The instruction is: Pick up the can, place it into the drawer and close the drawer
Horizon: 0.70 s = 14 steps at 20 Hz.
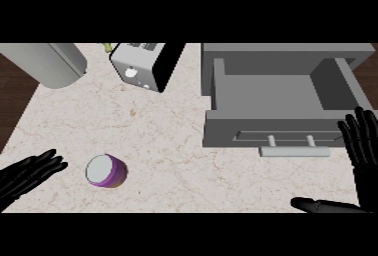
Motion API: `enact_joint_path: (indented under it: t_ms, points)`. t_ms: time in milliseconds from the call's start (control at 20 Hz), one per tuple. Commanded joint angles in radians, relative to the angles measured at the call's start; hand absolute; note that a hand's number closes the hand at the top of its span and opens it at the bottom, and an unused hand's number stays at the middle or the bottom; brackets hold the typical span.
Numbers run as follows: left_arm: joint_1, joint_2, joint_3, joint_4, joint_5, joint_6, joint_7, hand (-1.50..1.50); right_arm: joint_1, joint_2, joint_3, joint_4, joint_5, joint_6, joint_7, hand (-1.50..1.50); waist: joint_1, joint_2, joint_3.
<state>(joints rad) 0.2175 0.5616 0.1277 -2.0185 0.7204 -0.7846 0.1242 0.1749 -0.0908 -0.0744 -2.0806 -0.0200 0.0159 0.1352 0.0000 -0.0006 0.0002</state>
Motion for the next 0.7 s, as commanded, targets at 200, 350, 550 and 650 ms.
enact_joint_path:
  t_ms: [200,350,550,650]
  points:
    - [0.004,-0.114,0.002,0.024,-0.099,-0.022,0.042,-1.50,0.114,-0.027,-0.065,-0.032,-0.077,0.104,-0.075,-1.50,-0.002,-0.001,0.000]
    - [-0.070,-0.145,-0.009,0.068,-0.115,-0.009,0.079,-1.50,0.059,-0.017,-0.078,0.012,-0.056,0.089,-0.057,-1.50,-0.002,0.000,0.000]
    - [-0.057,-0.217,0.039,0.185,-0.274,-0.138,-0.057,-1.50,0.125,0.006,-0.075,0.011,-0.050,0.108,-0.110,-1.50,-0.002,0.000,0.000]
    - [-0.059,-0.206,0.046,0.151,-0.226,-0.120,-0.008,-1.50,0.068,-0.001,-0.088,-0.023,-0.069,0.100,-0.038,-1.50,0.000,0.000,0.000]
